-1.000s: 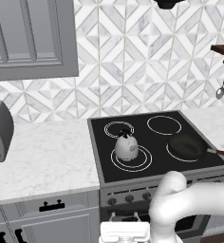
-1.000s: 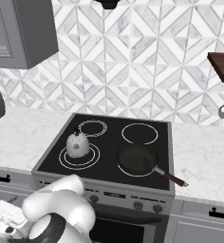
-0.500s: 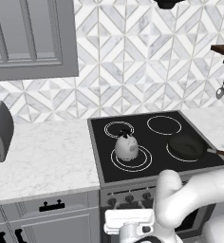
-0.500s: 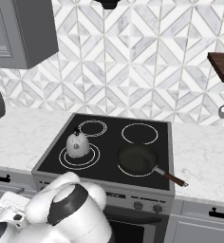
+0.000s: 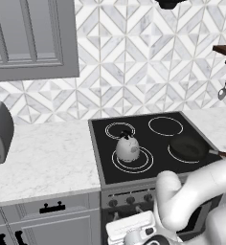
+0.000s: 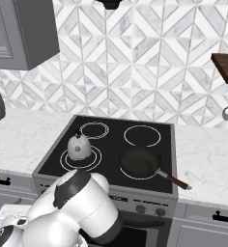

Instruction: Pick the kettle from the counter and place it on a stove burner. Then turn the burner on.

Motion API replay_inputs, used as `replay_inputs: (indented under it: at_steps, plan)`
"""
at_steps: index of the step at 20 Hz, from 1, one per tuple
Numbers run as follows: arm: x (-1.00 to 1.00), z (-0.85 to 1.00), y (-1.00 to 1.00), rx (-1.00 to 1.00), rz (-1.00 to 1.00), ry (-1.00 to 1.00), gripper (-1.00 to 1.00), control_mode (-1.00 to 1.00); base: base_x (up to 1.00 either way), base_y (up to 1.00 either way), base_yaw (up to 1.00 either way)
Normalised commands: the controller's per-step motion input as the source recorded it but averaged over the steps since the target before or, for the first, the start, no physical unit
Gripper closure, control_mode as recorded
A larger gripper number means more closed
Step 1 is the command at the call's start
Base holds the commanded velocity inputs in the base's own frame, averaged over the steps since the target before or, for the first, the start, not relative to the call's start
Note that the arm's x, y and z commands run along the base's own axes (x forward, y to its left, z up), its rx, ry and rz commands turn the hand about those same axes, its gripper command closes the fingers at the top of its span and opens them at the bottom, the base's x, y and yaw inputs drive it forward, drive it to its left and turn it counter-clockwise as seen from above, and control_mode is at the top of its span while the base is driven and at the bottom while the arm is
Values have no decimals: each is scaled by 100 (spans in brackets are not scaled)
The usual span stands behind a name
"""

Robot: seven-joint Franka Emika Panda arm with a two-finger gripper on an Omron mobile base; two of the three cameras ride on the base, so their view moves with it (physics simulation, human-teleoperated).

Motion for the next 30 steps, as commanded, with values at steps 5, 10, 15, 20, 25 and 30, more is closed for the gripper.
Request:
replay_inputs:
  at_steps: [5, 10, 15, 20, 25, 30]
  plan:
    - [33, -12, 0, 2, 12, 0, -100, -100, 0, 0, 0]
    - [38, 0, -8, 5, 8, 0, -100, -100, 0, 0, 0]
    - [38, 0, -15, 4, 8, 0, -100, -100, 0, 0, 0]
    - [32, -2, -28, 4, 7, 0, -100, -100, 0, 0, 0]
    - [33, -2, -41, 3, 4, 0, -100, -100, 0, 0, 0]
    - [42, 0, -36, 4, 3, 0, -100, -100, 0, 0, 0]
